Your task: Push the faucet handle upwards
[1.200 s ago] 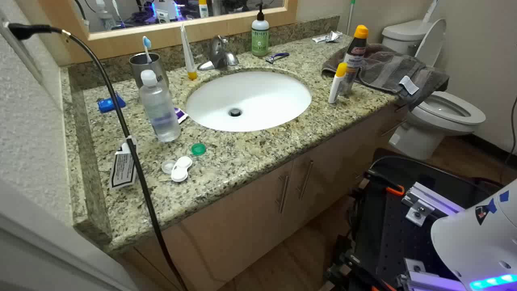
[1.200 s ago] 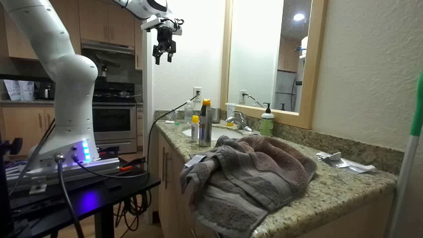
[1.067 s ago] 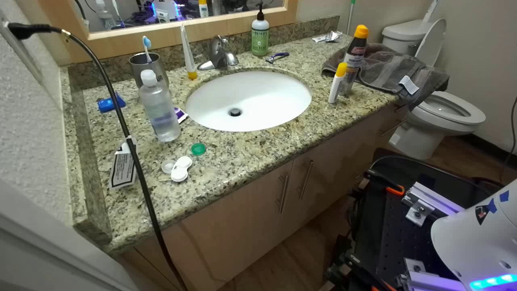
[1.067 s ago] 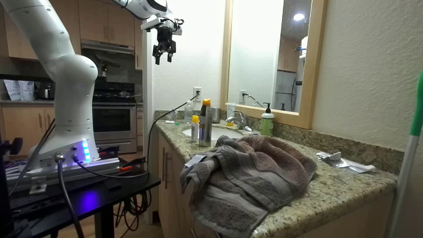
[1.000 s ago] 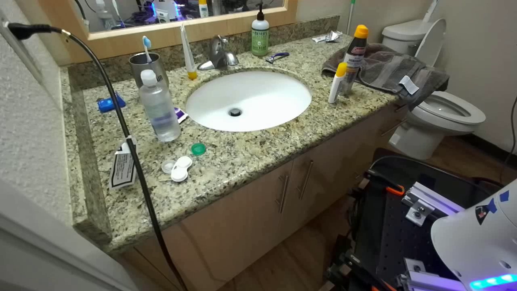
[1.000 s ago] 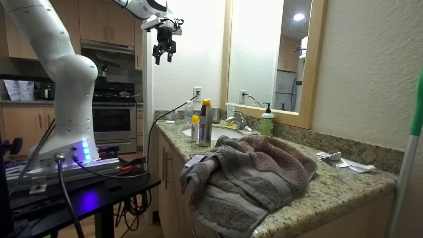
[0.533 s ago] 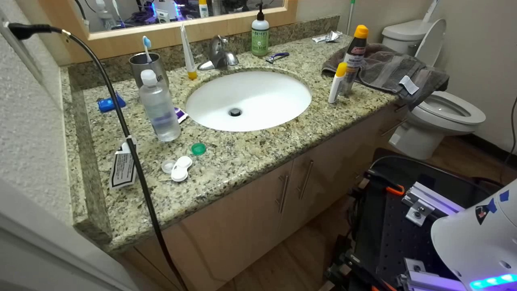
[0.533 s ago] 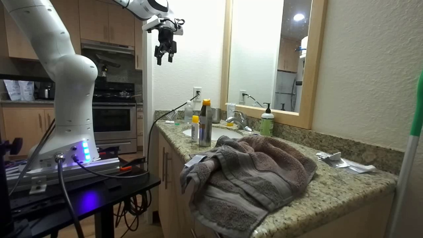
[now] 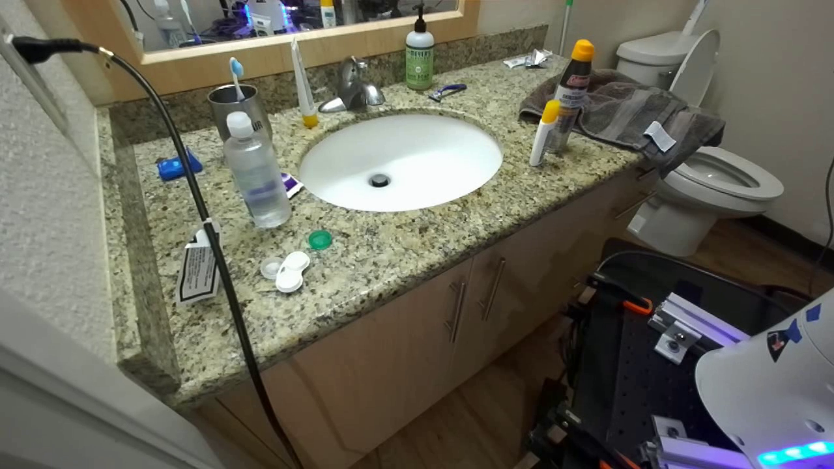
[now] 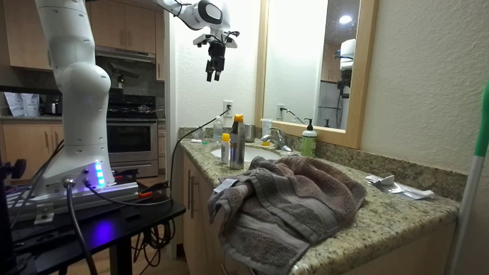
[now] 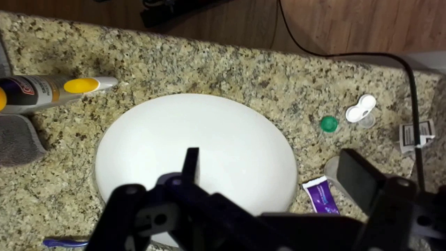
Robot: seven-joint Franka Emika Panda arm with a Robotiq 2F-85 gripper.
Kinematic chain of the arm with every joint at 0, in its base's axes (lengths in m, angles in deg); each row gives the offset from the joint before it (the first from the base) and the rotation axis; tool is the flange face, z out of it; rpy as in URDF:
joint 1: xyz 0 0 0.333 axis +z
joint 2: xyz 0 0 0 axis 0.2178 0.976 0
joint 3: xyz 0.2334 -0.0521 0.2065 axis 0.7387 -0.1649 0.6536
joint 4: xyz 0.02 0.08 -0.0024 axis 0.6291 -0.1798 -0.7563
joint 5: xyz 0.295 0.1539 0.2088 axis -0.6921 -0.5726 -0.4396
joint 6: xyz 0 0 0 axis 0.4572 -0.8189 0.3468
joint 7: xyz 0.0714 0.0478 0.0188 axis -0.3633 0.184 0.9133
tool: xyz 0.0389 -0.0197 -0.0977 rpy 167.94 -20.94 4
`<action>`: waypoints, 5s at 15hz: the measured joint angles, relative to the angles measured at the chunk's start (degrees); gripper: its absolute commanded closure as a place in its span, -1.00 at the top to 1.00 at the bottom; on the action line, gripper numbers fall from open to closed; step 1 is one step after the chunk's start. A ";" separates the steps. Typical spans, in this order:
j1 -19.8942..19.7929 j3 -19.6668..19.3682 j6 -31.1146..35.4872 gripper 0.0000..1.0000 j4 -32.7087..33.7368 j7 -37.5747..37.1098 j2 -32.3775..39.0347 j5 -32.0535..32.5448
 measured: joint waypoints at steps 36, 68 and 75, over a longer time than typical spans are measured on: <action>-5.38 -4.45 27.24 1.00 36.82 -10.73 48.52 0.69; -8.15 -3.52 26.91 -0.85 42.03 -13.58 55.15 -5.64; -9.09 -3.46 31.52 -0.85 41.91 -12.44 53.53 -8.82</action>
